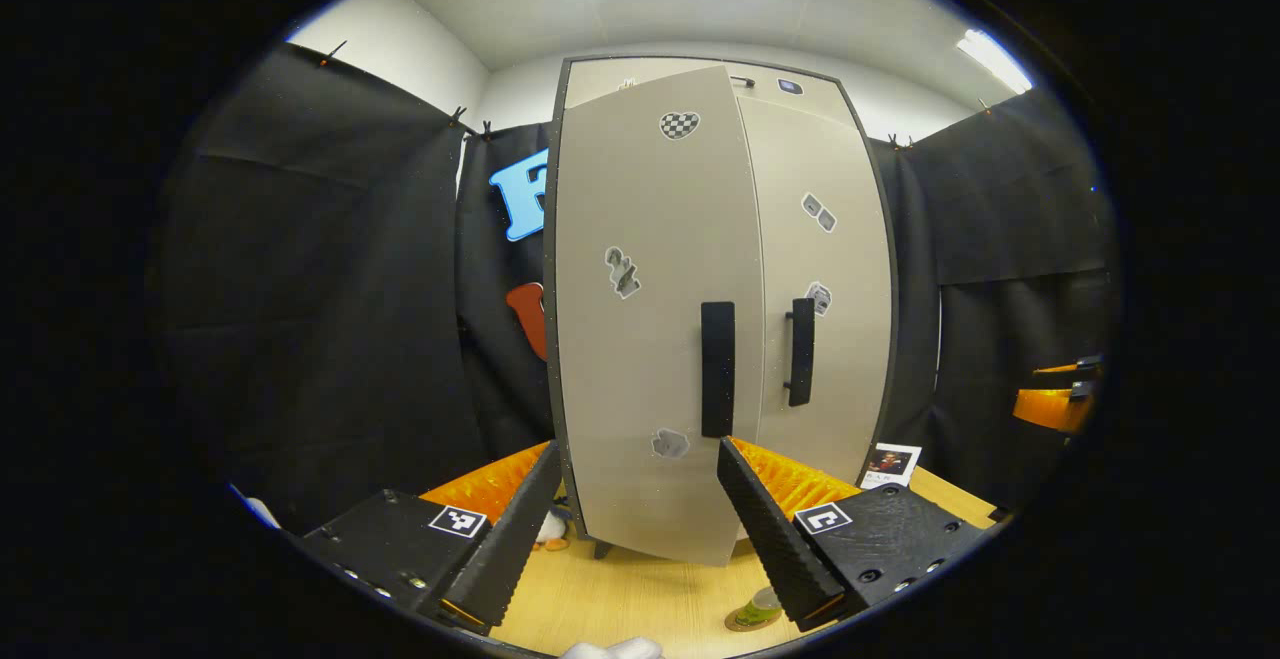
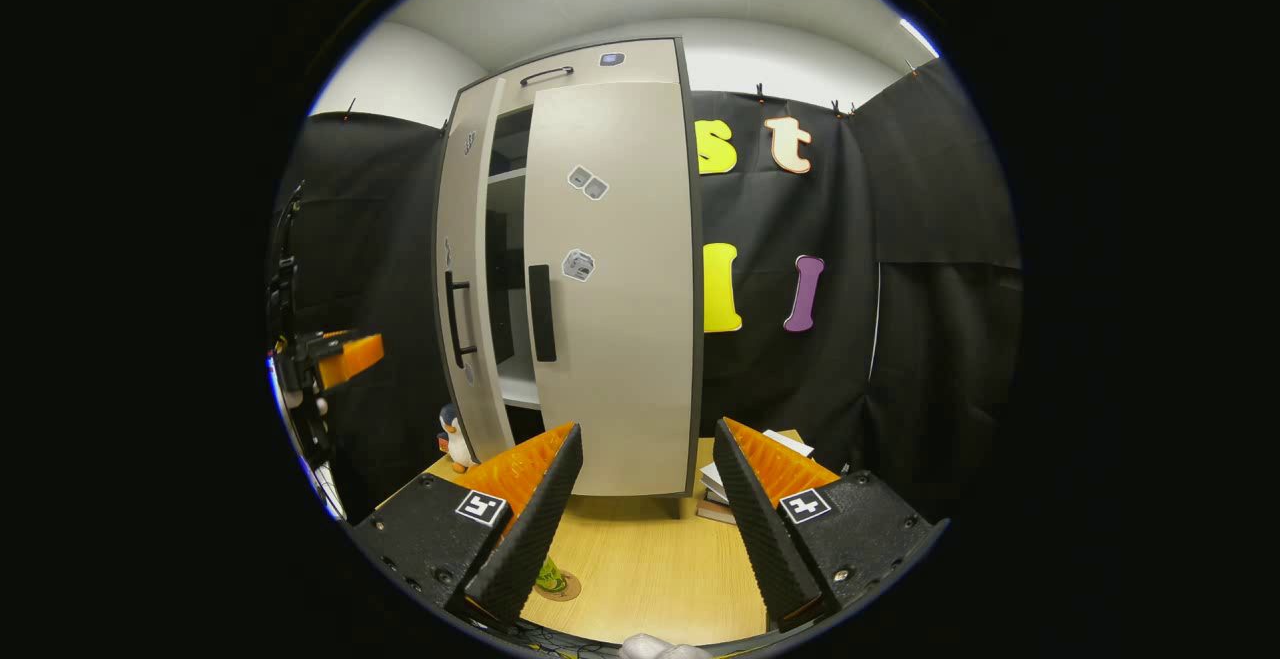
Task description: Grasp the bottle in the cabinet with the left hand and place it on the coaster, then close the right door with the right hand and the left door with the left hand.
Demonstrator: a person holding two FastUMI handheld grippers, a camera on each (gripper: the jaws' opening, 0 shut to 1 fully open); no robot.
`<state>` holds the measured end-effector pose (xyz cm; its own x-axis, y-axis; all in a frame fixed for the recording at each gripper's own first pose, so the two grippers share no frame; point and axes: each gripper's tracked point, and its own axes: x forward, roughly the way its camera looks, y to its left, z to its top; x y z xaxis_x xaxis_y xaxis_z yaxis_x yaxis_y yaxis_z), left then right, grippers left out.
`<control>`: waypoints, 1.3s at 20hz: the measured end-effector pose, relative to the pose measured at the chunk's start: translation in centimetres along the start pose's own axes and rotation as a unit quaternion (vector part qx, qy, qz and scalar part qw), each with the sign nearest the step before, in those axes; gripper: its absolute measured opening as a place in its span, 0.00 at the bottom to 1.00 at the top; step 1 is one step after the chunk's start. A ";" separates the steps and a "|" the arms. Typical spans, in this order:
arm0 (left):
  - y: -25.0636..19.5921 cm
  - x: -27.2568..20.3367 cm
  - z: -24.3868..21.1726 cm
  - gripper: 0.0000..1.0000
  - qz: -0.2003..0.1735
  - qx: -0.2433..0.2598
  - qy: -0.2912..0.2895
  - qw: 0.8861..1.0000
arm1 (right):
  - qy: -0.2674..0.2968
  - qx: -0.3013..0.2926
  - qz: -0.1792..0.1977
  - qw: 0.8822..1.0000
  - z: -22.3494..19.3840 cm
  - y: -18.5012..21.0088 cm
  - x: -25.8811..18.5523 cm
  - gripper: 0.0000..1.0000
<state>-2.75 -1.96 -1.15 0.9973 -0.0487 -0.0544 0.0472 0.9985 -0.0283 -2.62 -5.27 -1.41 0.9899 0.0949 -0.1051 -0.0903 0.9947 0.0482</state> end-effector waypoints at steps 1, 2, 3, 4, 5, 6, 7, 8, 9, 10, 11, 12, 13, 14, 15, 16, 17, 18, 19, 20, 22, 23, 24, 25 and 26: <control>0.1 -0.9 -0.7 0.96 0.006 0.001 0.005 1.000 | -0.001 -0.001 -0.002 1.000 -0.1 0.1 0.0 0.82; 0.2 -1.7 -1.3 0.96 0.012 0.005 0.007 1.000 | -0.001 -0.002 -0.005 1.000 -0.2 0.3 0.1 0.82; 0.4 -2.5 -1.7 0.96 0.018 0.013 0.007 1.000 | -0.002 0.000 -0.008 1.000 -0.3 0.5 0.1 0.82; 0.5 -3.1 -1.9 0.96 0.024 0.023 0.007 0.999 | -0.003 -0.001 -0.009 1.000 -0.5 0.8 0.2 0.82; 0.7 -3.7 -2.1 0.96 0.030 0.035 0.006 0.999 | -0.002 -0.005 -0.009 1.000 -0.9 1.1 0.1 0.82; 0.8 -4.2 -2.2 0.96 0.036 0.043 0.007 0.998 | 0.002 -0.012 -0.011 1.000 -1.4 1.3 0.2 0.82; 0.5 -4.5 -2.3 0.96 0.036 0.046 0.004 0.998 | 0.005 -0.014 -0.017 1.000 -1.9 1.3 0.1 0.82; 0.0 -4.8 -2.4 0.96 0.032 0.046 0.003 0.998 | 0.006 -0.012 -0.020 1.000 -2.2 1.3 0.1 0.82; -0.4 -5.0 -2.4 0.96 0.027 0.044 0.000 0.999 | 0.008 -0.011 -0.025 1.000 -2.6 1.4 0.1 0.82; -0.9 -5.0 -2.5 0.96 0.023 0.041 -0.003 0.999 | 0.009 -0.010 -0.029 0.999 -2.7 1.4 0.1 0.82; -1.0 -5.0 -2.5 0.96 0.020 0.039 -0.005 0.999 | 0.007 -0.007 -0.033 0.999 -2.4 1.6 0.0 0.82; -1.1 -4.9 -2.6 0.96 0.017 0.037 -0.005 0.999 | 0.004 -0.005 -0.037 0.999 -2.2 1.8 0.0 0.82; -1.2 -4.9 -2.6 0.95 0.011 0.033 -0.005 0.999 | -0.001 -0.002 -0.039 0.999 -1.9 2.0 -0.2 0.82; -1.4 -4.9 -2.5 0.96 0.007 0.030 -0.008 1.000 | -0.007 -0.002 -0.043 0.999 -1.5 2.2 -0.3 0.82; -1.5 -4.7 -2.4 0.96 0.006 0.027 -0.010 1.000 | -0.011 -0.003 -0.046 0.999 -1.5 2.4 -0.4 0.82; -1.4 -4.6 -2.3 0.96 0.006 0.025 -0.012 1.000 | -0.012 -0.004 -0.047 0.999 -1.4 2.7 -0.4 0.82; -1.2 -4.6 -2.1 0.96 0.007 0.022 -0.014 1.000 | -0.013 -0.007 -0.046 0.999 -1.5 3.1 -0.5 0.82; -1.1 -4.4 -2.0 0.96 0.008 0.018 -0.017 1.000 | -0.014 -0.009 -0.044 0.999 -1.5 3.5 -0.4 0.82; -0.9 -4.4 -1.9 0.96 0.008 0.016 -0.017 1.000 | -0.015 -0.009 -0.042 0.999 -1.5 3.9 -0.6 0.82; -0.9 -4.3 -1.9 0.96 0.009 0.014 -0.018 1.000 | -0.015 -0.008 -0.039 0.999 -1.5 4.2 -0.5 0.82; -0.6 -4.3 -1.9 0.96 0.012 0.012 -0.018 1.000 | -0.014 -0.006 -0.037 0.999 -1.6 4.8 -0.6 0.82; -0.4 -4.4 -2.0 0.96 0.013 0.011 -0.017 1.000 | -0.014 -0.005 -0.038 0.999 -1.7 4.8 -0.7 0.82; -0.3 -4.5 -2.1 0.96 0.013 0.011 -0.018 1.000 | -0.015 -0.003 -0.037 0.999 -1.6 4.9 -0.6 0.82; -0.2 -4.7 -2.0 0.96 0.014 0.013 -0.019 1.000 | -0.016 0.000 -0.037 0.999 -1.6 5.1 -0.7 0.82; 0.0 -4.6 -2.1 0.96 0.016 0.014 -0.019 1.000 | -0.016 0.002 -0.036 0.999 -1.5 5.2 -0.7 0.82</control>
<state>-7.46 -1.74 -2.96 0.9997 -0.0159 -0.0173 0.0159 0.9999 0.0016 -3.91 -0.11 -2.57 0.9968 0.0223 -0.0768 -0.0188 0.9988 0.0454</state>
